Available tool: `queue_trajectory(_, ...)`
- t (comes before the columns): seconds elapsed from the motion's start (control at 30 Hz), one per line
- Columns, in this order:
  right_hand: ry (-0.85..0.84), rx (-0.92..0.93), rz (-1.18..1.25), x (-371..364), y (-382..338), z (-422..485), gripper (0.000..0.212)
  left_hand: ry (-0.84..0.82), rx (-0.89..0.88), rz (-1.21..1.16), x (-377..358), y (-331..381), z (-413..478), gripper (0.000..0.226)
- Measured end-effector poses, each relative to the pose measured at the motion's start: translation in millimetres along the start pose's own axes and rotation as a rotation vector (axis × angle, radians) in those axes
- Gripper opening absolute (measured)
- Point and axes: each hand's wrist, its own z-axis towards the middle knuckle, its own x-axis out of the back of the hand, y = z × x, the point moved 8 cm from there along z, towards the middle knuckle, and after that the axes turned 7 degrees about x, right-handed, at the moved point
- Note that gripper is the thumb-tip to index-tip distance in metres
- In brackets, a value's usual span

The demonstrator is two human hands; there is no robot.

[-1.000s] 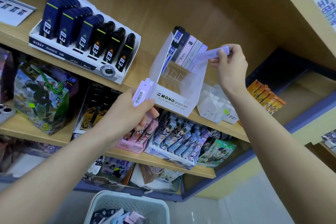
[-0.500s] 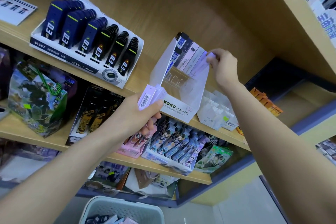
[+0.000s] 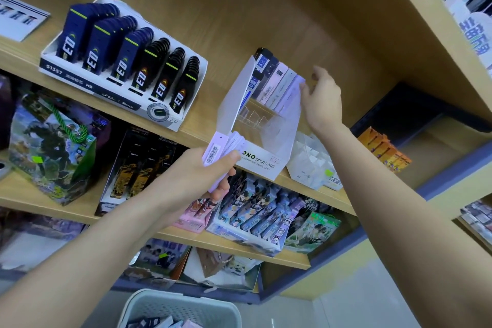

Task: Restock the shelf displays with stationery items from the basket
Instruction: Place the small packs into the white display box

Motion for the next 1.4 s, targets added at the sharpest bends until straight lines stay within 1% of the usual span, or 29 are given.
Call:
queue_trajectory(0.07,0.080,0.050,0.070,9.5,-13.2,-19.4,0.036,-0.005,0.015,0.008,-1.5,-2.6,0.7,0.024)
queue_trajectory(0.1,0.093,0.090,0.123,13.8,-23.0,-32.3,0.031,-0.004,0.022,0.013,-2.2,-4.1,1.3,0.023)
queue_trajectory(0.17,0.048,0.170,0.225,16.7,-43.7,-60.7,0.020,0.001,0.029,0.022,-3.5,-6.5,2.2,0.021)
queue_trajectory(0.23,-0.106,0.195,0.301,7.6,-58.1,-87.6,0.015,0.013,0.018,0.036,-4.0,-7.3,2.6,0.019)
queue_trajectory(0.33,-0.425,0.148,0.397,-17.6,-68.0,-119.2,0.013,0.025,-0.008,0.050,-4.3,-6.6,1.1,0.021)
queue_trajectory(0.37,-0.473,0.125,0.426,-19.9,-68.7,-124.7,0.010,0.026,-0.017,0.040,-4.9,-5.9,0.2,0.021)
queue_trajectory(0.4,-0.483,0.102,0.453,-18.6,-67.8,-127.1,0.009,0.027,-0.026,0.028,-5.1,-4.6,-0.9,0.022)
queue_trajectory(0.53,-0.523,0.004,0.606,-16.0,-61.3,-134.1,0.018,0.029,-0.062,0.021,-5.7,-0.2,-3.9,0.017)
queue_trajectory(0.6,-0.536,-0.068,0.751,-16.8,-59.8,-137.3,0.014,0.016,-0.080,0.009,-7.4,2.3,-4.5,0.017)
queue_trajectory(0.7,-0.465,-0.132,0.920,-10.5,-56.2,-134.4,0.011,0.023,-0.101,-0.048,-5.8,4.7,-4.0,0.028)
queue_trajectory(0.77,-0.418,-0.170,0.973,-5.4,-51.3,-132.2,0.011,0.063,-0.116,-0.058,-0.3,6.2,-3.6,0.030)
queue_trajectory(0.83,-0.432,-0.170,0.936,-5.1,-47.5,-133.5,0.012,0.109,-0.145,-0.023,4.1,8.5,-2.4,0.031)
queue_trajectory(0.87,-0.460,-0.133,0.860,-5.5,-47.2,-134.6,0.012,0.136,-0.160,0.008,5.6,10.0,-2.3,0.031)
queue_trajectory(0.97,-0.558,0.071,0.535,-6.3,-52.3,-138.0,0.009,0.197,-0.199,0.093,8.2,13.1,-2.7,0.022)
queue_trajectory(1.0,-0.579,0.121,0.478,-6.4,-55.4,-139.9,0.008,0.210,-0.206,0.119,8.5,13.6,-2.6,0.021)
queue_trajectory(1.07,-0.622,0.167,0.463,-7.1,-62.8,-145.3,0.007,0.217,-0.219,0.163,7.2,15.1,-3.0,0.025)
queue_trajectory(1.23,-0.712,0.189,0.423,-8.8,-69.1,-150.0,0.015,0.203,-0.235,0.207,3.0,17.8,-5.9,0.030)
queue_trajectory(1.3,-0.670,0.174,0.406,-1.9,-62.1,-138.9,0.013,0.187,-0.226,0.177,2.1,17.9,-6.2,0.028)
queue_trajectory(1.33,-0.609,0.134,0.437,3.6,-55.9,-130.0,0.010,0.187,-0.222,0.166,2.8,18.1,-6.1,0.027)
queue_trajectory(1.4,-0.423,0.013,0.559,16.8,-38.8,-108.0,0.007,0.194,-0.216,0.177,4.4,17.9,-5.5,0.025)
